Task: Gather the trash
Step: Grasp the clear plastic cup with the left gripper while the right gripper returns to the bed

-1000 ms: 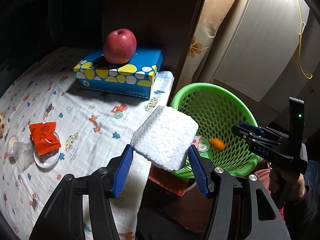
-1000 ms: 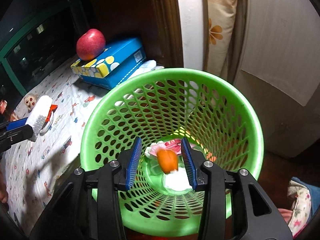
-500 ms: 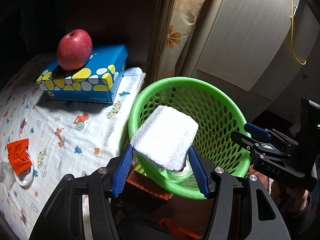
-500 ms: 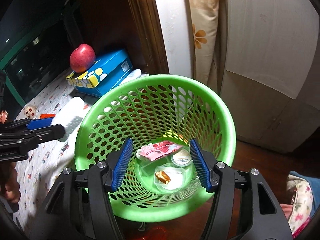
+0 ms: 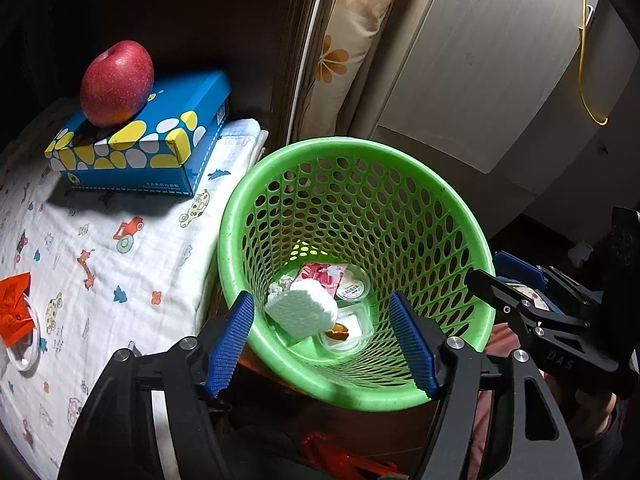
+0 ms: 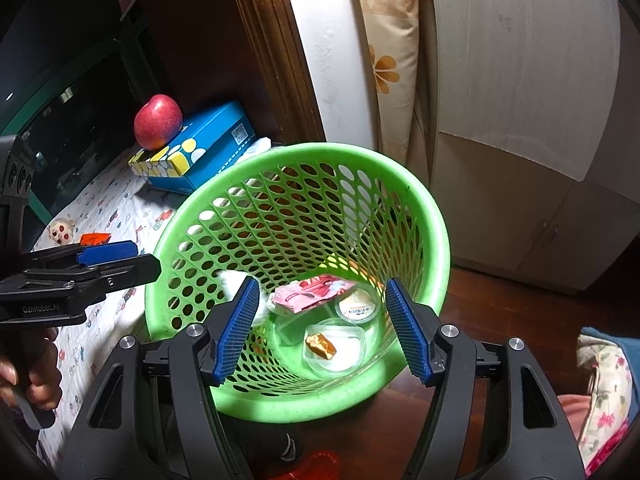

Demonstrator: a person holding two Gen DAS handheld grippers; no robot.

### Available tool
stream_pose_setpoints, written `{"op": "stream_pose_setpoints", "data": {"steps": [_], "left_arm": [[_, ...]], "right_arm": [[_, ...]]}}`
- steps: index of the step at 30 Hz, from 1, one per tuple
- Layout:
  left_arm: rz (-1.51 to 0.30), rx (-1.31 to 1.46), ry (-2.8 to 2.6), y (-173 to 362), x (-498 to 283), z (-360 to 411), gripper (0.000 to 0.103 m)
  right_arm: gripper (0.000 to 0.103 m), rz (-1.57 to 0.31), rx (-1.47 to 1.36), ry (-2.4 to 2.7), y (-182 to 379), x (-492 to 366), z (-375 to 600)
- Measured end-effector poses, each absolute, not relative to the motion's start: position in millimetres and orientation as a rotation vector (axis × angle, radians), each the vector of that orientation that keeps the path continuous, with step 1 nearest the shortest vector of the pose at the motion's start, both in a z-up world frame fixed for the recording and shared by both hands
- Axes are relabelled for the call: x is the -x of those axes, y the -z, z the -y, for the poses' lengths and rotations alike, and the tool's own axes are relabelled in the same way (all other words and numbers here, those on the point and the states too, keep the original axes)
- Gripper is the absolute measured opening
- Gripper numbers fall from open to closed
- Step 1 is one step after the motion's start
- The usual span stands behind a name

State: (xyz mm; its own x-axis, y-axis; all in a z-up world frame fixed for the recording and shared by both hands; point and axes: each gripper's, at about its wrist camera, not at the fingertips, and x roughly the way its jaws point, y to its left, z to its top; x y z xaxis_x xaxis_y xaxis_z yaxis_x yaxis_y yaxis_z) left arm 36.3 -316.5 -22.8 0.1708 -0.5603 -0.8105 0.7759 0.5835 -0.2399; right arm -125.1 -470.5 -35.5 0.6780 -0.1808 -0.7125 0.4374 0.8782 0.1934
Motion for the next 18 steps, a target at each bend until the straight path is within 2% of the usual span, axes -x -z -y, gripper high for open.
{"op": "stream_pose_setpoints", "data": {"steps": [7, 9, 18], "left_arm": [[-1.015, -0.210, 0.908, 21, -49, 283, 0.067], [-1.007, -0.199, 0.883, 19, -52, 269, 0.067], [-0.988, -0.133, 0.716, 12, -82, 192, 0.067]], "right_arm": [[0.067, -0.740, -0.344, 0.314, 28, 114, 455], [0.072, -0.732, -0.327, 0.301, 23, 110, 448], [0.073, -0.731, -0.311, 0.225, 15, 84, 418]]}}
